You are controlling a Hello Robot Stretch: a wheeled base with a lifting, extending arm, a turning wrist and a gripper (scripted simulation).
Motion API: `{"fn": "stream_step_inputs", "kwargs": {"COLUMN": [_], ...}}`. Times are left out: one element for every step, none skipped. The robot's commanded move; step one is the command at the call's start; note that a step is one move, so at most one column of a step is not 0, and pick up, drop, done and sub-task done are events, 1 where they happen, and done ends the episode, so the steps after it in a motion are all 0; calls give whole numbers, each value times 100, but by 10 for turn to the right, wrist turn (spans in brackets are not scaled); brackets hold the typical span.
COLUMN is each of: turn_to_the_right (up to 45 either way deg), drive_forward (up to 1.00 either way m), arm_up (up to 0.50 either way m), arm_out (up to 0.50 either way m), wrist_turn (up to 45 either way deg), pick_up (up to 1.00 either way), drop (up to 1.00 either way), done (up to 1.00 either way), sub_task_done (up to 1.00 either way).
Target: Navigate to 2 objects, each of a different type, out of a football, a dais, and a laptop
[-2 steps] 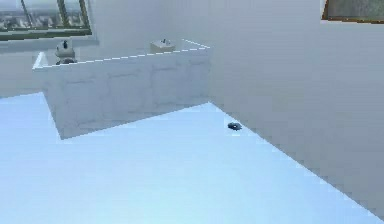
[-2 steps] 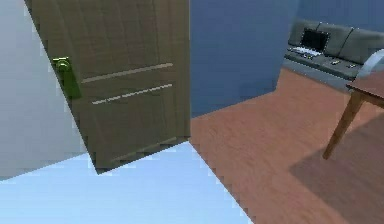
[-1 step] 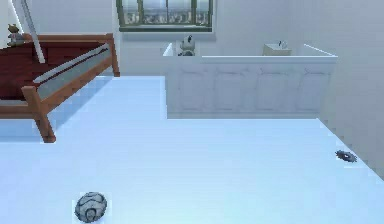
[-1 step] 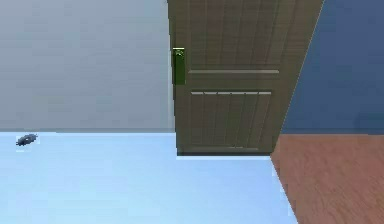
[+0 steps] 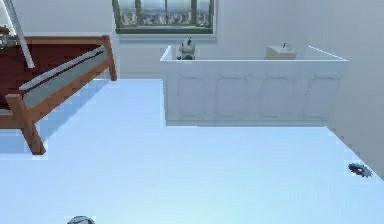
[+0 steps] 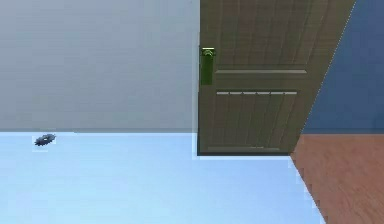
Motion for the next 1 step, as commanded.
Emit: {"fn": "stream_step_inputs", "kwargs": {"turn_to_the_right": [210], "drive_forward": [0], "arm_up": [0], "arm_out": [0], "wrist_turn": [0], "pick_up": [0], "drop": [0], "done": [0], "sub_task_done": [0]}}
